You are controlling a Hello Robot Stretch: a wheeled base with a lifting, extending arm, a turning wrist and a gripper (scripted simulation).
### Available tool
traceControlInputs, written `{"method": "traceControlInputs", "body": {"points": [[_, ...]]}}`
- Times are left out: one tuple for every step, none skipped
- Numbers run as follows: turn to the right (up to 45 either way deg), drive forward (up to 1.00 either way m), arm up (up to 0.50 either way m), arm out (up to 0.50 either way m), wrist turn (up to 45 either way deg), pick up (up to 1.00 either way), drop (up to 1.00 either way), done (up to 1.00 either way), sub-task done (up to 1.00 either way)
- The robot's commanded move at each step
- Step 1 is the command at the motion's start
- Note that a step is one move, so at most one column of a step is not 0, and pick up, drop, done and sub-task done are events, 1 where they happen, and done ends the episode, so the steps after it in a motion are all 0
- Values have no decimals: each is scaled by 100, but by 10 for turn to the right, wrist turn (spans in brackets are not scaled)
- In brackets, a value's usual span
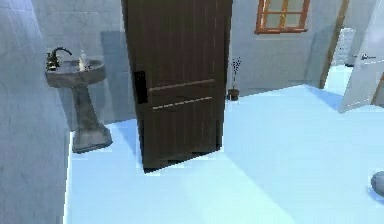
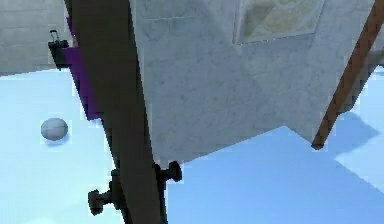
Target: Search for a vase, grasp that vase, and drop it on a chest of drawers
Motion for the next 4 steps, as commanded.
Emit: {"method": "traceControlInputs", "body": {"points": [[0,35,0,0,0,0,0,0,0],[360,0,0,0,0,0,0,0,0],[0,100,0,0,0,0,0,0,0],[0,100,0,0,0,0,0,0,0]]}}
